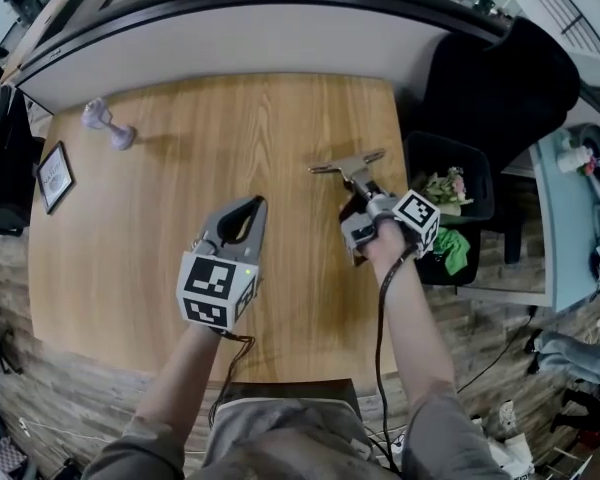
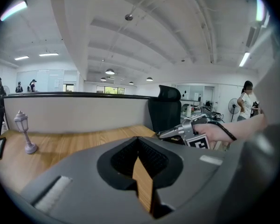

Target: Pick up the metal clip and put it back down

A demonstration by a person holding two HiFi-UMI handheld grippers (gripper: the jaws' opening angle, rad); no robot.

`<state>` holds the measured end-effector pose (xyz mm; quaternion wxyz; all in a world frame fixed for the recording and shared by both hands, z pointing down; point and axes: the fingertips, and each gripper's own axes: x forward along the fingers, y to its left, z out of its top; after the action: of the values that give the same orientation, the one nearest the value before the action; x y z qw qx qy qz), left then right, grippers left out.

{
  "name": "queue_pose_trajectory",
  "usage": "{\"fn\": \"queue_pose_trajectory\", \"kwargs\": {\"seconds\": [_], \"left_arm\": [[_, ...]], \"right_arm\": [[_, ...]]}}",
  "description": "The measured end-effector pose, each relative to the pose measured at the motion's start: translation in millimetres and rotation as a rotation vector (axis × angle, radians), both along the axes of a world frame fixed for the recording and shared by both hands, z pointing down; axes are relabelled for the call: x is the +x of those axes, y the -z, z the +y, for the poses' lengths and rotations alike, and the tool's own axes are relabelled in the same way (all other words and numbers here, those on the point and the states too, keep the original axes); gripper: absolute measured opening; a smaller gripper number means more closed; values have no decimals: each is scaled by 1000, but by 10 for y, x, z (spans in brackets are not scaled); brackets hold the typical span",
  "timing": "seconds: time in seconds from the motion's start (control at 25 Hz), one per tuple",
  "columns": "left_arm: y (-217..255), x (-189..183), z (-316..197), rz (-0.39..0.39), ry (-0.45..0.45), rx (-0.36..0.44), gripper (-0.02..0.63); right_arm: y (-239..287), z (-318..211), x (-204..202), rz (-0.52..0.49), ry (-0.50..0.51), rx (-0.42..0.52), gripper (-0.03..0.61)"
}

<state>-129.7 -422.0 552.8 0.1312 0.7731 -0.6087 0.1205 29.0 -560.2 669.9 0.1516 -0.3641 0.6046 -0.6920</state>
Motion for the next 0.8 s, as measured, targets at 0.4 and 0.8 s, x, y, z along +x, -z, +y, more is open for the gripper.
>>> {"fn": "queue_pose_trajectory", "kwargs": {"seconds": [0.4,0.8], "left_arm": [[766,243,391,-95,-5,64,2],[1442,282,1078,-180,-49,137,2]], "right_arm": [[1119,704,342,-113,-2,63,23],[1772,1691,440,-180,2,83,23]]}}
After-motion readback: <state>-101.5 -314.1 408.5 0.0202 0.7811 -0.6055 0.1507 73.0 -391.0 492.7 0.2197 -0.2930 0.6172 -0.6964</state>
